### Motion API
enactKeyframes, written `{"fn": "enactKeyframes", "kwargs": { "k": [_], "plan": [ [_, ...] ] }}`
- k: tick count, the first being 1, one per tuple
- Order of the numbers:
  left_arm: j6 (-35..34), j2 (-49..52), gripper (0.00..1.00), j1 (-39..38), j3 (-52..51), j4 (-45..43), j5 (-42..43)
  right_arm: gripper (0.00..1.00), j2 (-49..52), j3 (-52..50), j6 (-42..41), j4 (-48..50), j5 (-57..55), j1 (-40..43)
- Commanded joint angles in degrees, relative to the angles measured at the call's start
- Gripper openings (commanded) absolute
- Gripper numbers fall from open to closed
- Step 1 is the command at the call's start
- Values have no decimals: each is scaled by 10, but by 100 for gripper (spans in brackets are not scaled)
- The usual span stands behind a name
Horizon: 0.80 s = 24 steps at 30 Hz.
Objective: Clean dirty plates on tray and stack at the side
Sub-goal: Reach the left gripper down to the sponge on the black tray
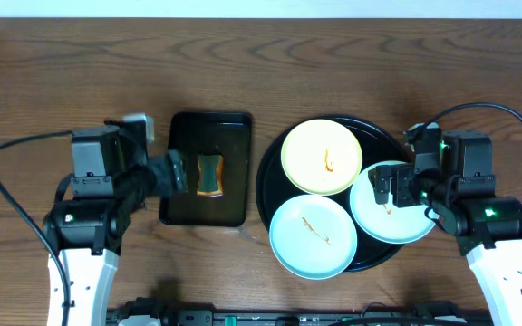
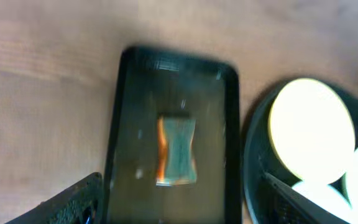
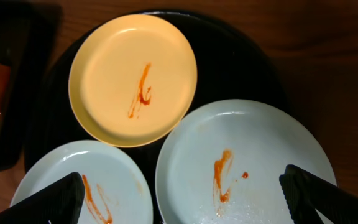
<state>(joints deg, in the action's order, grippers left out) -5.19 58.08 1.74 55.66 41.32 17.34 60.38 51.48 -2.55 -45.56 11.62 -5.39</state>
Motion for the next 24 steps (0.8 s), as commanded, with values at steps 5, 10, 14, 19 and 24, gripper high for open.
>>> {"fn": "enactKeyframes", "kwargs": {
  "k": [5, 10, 14, 19, 24],
  "plan": [
    [-48, 80, 76, -26, 13, -92, -48, 99, 0, 11, -2, 19, 9, 1],
    [-48, 170, 70, -80, 13, -93, -91, 99, 0, 11, -2, 21, 9, 1],
    [-48, 239, 64, -119, 13, -94, -100, 99, 0, 11, -2, 21, 9, 1],
    [-66, 313, 62, -144, 13, -96, -137, 99, 0, 11, -2, 21, 9, 1],
    [-76, 362, 56, -157, 13, -102, -138, 99, 0, 11, -2, 23, 9, 1]
  ]
}}
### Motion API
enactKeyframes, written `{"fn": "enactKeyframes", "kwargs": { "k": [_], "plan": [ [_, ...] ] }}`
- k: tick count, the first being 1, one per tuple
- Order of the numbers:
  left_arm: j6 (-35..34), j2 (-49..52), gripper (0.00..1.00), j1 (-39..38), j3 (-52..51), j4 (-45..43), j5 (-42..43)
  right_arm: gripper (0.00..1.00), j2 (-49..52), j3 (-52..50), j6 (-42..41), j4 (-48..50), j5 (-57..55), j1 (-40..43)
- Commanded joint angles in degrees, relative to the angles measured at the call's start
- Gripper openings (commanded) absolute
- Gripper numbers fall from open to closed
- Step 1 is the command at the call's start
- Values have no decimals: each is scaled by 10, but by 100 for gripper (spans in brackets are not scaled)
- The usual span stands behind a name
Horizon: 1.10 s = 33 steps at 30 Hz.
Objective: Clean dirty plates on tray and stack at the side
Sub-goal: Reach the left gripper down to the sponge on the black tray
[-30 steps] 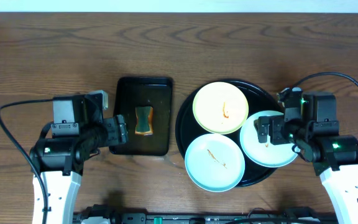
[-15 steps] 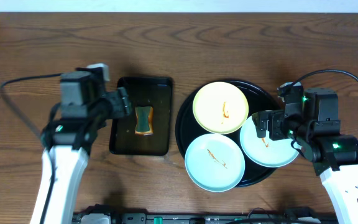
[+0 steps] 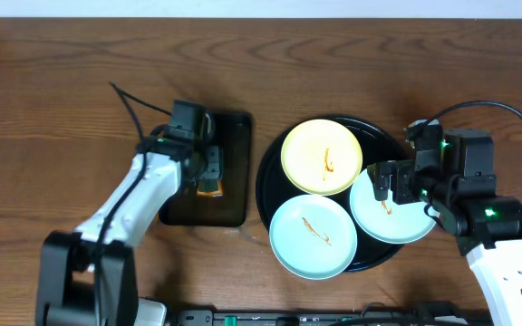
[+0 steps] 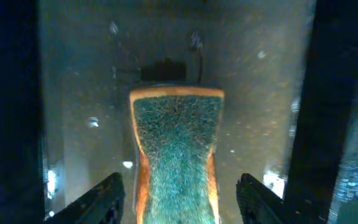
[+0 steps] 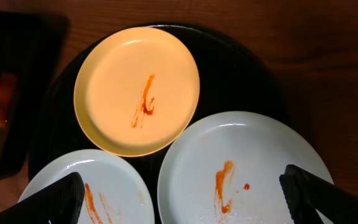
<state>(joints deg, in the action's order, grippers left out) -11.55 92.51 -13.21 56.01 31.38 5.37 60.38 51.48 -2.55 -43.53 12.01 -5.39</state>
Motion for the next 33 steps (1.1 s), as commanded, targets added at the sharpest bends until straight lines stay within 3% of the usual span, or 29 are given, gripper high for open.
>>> {"fn": "enactKeyframes", "kwargs": {
  "k": [1, 7, 13, 18, 19, 33],
  "plan": [
    [-13, 24, 54, -10, 9, -3, -18, 99, 0, 11, -2, 3, 5, 1],
    [-21, 40, 44, -14, 7, -8, -18, 99, 0, 11, -2, 3, 5, 1],
    [-21, 60, 42, -14, -4, -16, -18, 99, 0, 11, -2, 3, 5, 1],
    [-23, 62, 10, -14, -4, -26, -18, 99, 0, 11, -2, 3, 5, 1],
    [-23, 62, 8, -14, -4, -26, -18, 99, 0, 11, -2, 2, 5, 1],
    [-23, -49, 8, -13, 47, -35, -21, 99, 0, 11, -2, 7, 2, 1]
  ]
}}
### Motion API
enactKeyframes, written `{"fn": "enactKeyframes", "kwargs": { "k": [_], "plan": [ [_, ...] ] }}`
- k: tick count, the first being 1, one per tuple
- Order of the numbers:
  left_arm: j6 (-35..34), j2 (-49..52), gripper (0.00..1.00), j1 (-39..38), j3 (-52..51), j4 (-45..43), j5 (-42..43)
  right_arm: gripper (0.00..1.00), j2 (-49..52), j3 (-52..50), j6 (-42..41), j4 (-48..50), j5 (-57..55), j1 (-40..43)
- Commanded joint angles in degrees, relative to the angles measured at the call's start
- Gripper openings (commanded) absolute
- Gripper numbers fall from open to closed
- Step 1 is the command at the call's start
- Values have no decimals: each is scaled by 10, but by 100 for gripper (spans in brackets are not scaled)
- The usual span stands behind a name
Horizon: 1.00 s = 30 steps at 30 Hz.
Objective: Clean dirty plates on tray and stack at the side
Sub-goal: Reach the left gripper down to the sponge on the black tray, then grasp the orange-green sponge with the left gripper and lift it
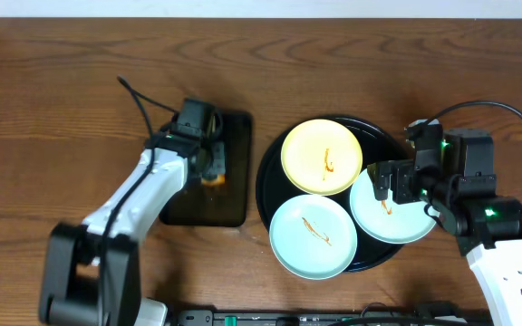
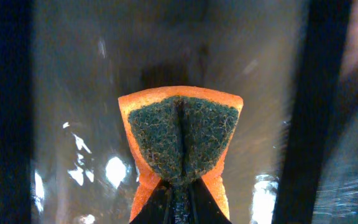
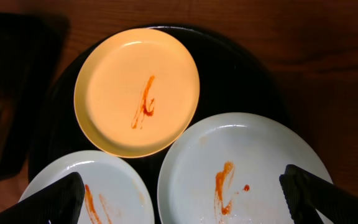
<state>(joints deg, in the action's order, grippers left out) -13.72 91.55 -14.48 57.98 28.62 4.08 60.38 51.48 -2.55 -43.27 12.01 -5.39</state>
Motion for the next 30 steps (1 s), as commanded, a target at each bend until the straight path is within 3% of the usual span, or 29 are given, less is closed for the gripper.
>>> {"fn": "enactKeyframes", "kwargs": {
  "k": [1, 21, 30],
  "plan": [
    [-2, -40, 8, -1, 27, -7, -8, 99, 0, 11, -2, 6, 2, 1],
    [-15, 111, 8, -1, 14, -9, -7, 99, 2, 11, -2, 17, 2, 1],
    [-14, 61, 8, -1, 27, -8, -7, 99, 42, 11, -2, 56, 3, 1]
  ]
}}
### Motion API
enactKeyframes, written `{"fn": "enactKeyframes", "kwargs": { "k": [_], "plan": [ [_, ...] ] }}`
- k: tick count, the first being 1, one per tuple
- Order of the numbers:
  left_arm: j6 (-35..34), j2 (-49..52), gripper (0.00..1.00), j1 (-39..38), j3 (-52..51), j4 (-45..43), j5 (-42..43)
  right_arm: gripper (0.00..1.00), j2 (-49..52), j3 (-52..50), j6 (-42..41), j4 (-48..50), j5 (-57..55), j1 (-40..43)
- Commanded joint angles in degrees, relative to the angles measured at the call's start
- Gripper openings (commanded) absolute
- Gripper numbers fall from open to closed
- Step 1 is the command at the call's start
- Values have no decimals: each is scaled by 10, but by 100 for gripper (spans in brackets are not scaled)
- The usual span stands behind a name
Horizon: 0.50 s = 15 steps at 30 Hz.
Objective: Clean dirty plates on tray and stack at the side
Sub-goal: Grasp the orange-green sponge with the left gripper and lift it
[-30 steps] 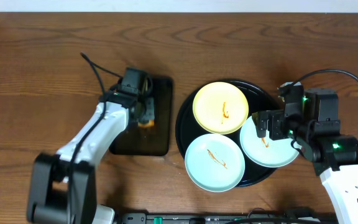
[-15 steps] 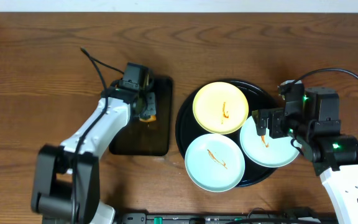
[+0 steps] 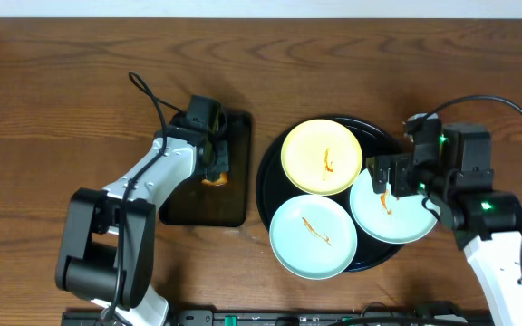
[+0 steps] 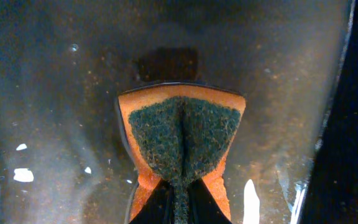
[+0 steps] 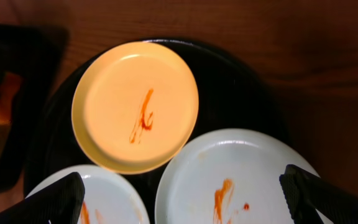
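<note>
Three sauce-smeared plates lie on the round black tray [image 3: 268, 186]: a yellow plate [image 3: 322, 157] [image 5: 135, 106] at the back, a pale blue plate [image 3: 314, 235] at the front, and a white plate [image 3: 392, 215] [image 5: 241, 180] on the right. My left gripper [image 3: 214, 168] [image 4: 179, 202] is shut on the orange sponge [image 3: 211, 174] [image 4: 180, 134], pinching its green scouring face into a fold over the wet rectangular black tray [image 3: 202, 206]. My right gripper [image 3: 391, 178] [image 5: 182, 199] hangs open above the white plate's left part.
The rectangular tray [image 4: 55, 93] holds a film of water with glints. The two trays stand close together, with a narrow strip of brown wooden table [image 3: 62, 91] between them. The left arm's cable [image 3: 152, 100] loops over the table behind the tray.
My left gripper, still shut on the sponge, has shifted slightly toward the far end of the rectangular tray. My right gripper has shifted a little toward the far side over the plates.
At first my left gripper stood open left of the rectangular tray, with the sponge lying flat in the water. Then it straddled the sponge, open. Then it was shut, folding the sponge. It now holds the sponge low in that tray. The right gripper has stayed open over the white plate.
</note>
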<state>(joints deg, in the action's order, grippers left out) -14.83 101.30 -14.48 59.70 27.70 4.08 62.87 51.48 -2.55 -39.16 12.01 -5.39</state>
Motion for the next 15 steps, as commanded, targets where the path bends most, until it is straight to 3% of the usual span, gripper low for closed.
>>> {"fn": "enactKeyframes", "kwargs": {
  "k": [1, 6, 15],
  "plan": [
    [-3, -51, 8, -1, 11, 0, -7, 99, 26, 11, -2, 26, 3, 1],
    [-3, -128, 8, -1, 11, 1, -7, 84, 82, 11, -2, 98, -9, 1],
    [-3, -255, 8, -1, 11, -25, -7, 77, 240, 11, 1, 213, -14, -1]
  ]
}}
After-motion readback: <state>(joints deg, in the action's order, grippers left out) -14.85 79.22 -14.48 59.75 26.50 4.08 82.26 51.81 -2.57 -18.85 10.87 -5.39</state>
